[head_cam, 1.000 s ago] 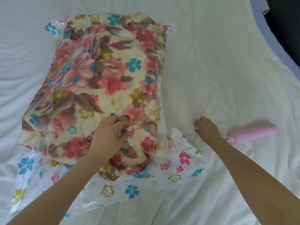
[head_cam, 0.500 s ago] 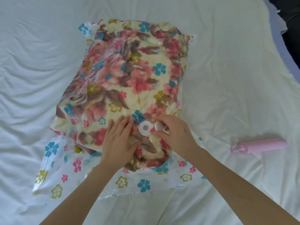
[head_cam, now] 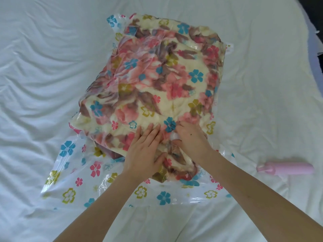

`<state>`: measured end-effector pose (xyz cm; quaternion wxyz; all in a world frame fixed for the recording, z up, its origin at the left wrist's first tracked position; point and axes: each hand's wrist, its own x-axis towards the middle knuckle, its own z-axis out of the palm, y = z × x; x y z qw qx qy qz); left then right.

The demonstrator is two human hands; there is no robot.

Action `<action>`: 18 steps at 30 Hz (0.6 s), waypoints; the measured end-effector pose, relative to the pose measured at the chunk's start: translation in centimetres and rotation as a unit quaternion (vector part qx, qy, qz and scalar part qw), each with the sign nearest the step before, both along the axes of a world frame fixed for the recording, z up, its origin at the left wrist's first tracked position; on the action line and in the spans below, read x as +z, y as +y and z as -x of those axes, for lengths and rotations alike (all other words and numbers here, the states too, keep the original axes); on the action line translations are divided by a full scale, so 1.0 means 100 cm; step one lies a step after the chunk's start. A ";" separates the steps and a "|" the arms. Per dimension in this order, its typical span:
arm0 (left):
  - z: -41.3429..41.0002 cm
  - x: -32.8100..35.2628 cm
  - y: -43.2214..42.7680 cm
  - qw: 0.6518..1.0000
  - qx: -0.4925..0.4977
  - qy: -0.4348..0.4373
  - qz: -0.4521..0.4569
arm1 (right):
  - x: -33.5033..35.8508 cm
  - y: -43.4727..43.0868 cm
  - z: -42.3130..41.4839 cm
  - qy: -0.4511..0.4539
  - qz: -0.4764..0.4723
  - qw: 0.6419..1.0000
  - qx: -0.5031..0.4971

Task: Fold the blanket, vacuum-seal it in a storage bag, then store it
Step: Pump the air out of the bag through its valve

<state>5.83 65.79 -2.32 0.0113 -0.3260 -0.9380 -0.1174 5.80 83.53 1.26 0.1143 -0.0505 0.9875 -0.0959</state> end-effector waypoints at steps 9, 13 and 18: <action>0.002 0.002 -0.003 1.000 -0.009 0.005 -0.011 | -0.011 0.003 -0.008 0.145 -0.142 0.979 -0.007; 0.003 0.000 -0.004 1.000 -0.012 0.009 -0.013 | -0.011 0.012 -0.019 0.129 -0.042 0.990 0.026; 0.003 -0.001 -0.004 1.000 -0.015 0.012 -0.004 | -0.012 0.009 -0.009 0.140 -0.052 0.984 0.098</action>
